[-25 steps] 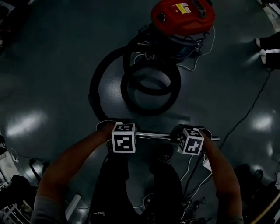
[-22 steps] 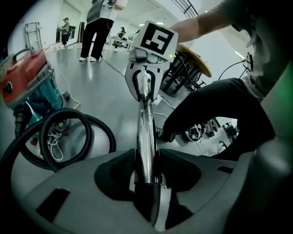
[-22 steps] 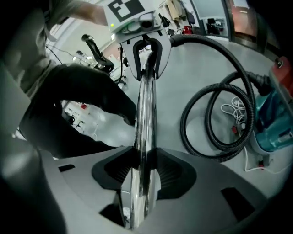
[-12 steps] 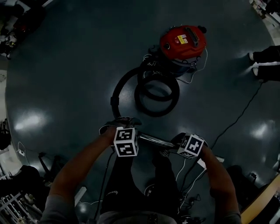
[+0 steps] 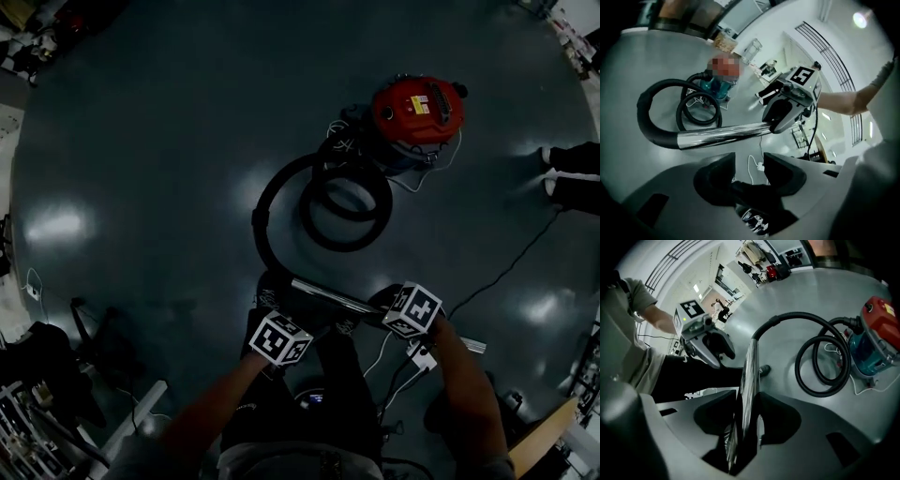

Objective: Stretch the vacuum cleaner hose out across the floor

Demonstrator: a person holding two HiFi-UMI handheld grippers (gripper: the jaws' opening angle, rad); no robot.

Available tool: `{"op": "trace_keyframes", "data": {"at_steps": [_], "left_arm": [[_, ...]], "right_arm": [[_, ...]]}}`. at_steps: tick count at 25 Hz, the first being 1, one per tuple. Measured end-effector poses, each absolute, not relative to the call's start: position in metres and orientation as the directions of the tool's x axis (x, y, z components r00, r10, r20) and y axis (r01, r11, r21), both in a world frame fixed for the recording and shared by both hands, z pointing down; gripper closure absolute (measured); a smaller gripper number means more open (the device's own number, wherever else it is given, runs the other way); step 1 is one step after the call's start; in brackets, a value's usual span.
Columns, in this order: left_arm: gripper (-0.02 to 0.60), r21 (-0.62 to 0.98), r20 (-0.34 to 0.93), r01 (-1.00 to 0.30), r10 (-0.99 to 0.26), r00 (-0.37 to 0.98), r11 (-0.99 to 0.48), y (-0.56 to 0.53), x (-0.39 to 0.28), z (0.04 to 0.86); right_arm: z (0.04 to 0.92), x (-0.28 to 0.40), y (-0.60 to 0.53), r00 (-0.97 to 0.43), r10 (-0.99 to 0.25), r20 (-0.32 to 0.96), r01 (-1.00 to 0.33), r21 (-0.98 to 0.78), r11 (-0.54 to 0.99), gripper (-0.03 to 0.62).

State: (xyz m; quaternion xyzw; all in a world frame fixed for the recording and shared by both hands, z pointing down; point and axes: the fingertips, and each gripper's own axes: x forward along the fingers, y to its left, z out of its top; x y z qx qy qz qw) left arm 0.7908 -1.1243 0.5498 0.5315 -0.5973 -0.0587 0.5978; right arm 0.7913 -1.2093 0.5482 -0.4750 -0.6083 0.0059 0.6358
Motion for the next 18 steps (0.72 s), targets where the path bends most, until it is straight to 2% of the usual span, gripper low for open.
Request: {"op": "trace_keyframes", "data": {"at_steps": [1, 5, 10, 14, 18], "left_arm": [[0.399, 0.718, 0.641, -0.529, -0.726, 0.249, 0.452, -1.130, 0.790, 0.555], [0.296, 0.787, 0.575, -0.383, -0.801, 0.168, 0.484, -1.154, 0.780, 0.563], [0.288, 0.852, 0.498, -0.275, -0.853, 0.158, 0.446, -1.171, 0.780, 0.567], [0.289, 0.873, 0.439, -0.297, -0.889, 0.130, 0.387, -1.171, 0.772, 0.545], [0.290, 0.887, 0.349, -0.361, -0.929, 0.119, 0.287, -1.169, 0.756, 0.508]], "right_arm": [[0.546, 0.788, -1.209, 0.258, 0.585, 0.769, 0.571, -0.610, 0.549, 0.431], [0.536, 0.785, -1.212, 0.250, 0.581, 0.774, 0.566, -0.604, 0.561, 0.431], [0.525, 0.788, -1.212, 0.245, 0.591, 0.768, 0.549, -0.613, 0.569, 0.431], [0.507, 0.787, -1.208, 0.204, 0.618, 0.759, 0.533, -0.615, 0.581, 0.431], [0.475, 0.778, -1.201, 0.102, 0.681, 0.725, 0.492, -0.632, 0.599, 0.431]]}}
